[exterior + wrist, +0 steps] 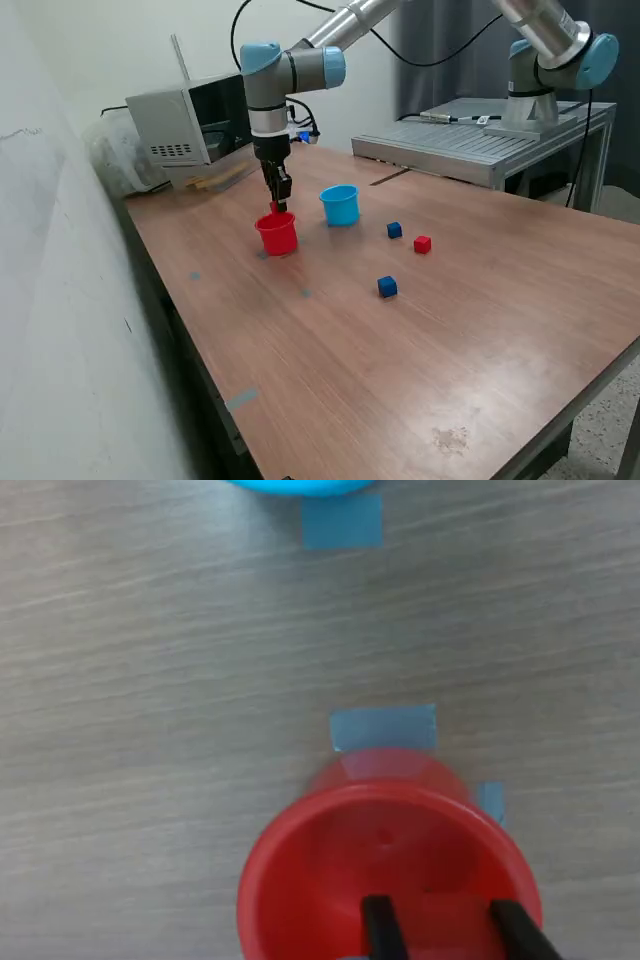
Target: Place red objects in the red bin, and blue objects in the blue bin.
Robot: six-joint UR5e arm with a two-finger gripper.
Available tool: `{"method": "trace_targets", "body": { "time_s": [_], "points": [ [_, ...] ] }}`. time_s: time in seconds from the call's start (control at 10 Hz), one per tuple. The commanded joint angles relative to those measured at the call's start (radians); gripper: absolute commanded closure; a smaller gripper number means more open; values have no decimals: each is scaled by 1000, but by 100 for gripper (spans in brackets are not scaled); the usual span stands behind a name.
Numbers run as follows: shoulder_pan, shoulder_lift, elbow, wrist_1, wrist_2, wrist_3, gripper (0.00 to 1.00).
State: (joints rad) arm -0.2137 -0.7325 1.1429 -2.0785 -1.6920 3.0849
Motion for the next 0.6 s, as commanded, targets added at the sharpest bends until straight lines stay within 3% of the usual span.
{"method": "trace_targets", "body": {
  "time_s": [0.0, 0.1, 0.2, 0.5],
  "points": [
    [-1, 19, -8, -2, 0, 0, 100],
    [-7, 21, -9, -2, 0, 0, 100],
    [-7, 21, -9, -2, -2, 0, 0],
    [-7, 21, -14, -2, -2, 0, 0]
  ]
}}
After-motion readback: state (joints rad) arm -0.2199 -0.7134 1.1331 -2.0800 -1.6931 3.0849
